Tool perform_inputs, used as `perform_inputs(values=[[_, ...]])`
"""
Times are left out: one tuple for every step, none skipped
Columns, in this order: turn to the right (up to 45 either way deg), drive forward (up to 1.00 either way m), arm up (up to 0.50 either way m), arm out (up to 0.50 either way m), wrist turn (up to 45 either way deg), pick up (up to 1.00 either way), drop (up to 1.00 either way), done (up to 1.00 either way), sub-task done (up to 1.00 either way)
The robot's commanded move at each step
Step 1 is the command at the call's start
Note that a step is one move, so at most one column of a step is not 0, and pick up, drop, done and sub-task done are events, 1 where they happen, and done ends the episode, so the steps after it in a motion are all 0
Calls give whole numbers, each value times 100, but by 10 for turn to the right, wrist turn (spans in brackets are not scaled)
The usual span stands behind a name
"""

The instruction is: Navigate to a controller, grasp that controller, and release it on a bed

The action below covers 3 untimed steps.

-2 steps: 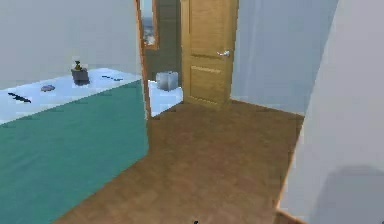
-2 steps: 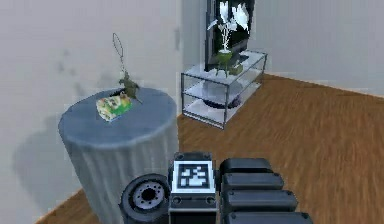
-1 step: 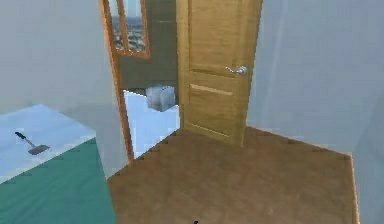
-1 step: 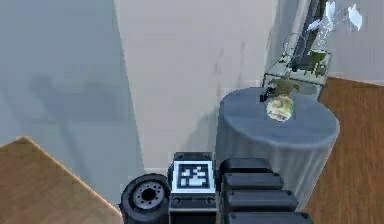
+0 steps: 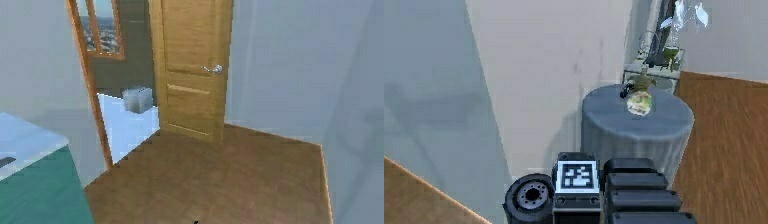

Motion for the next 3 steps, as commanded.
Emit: perform_inputs(values=[[0, 40, 0, 0, 0, 0, 0, 0, 0], [240, 0, 0, 0, 0, 0, 0, 0, 0], [0, 45, 0, 0, 0, 0, 0, 0, 0]])
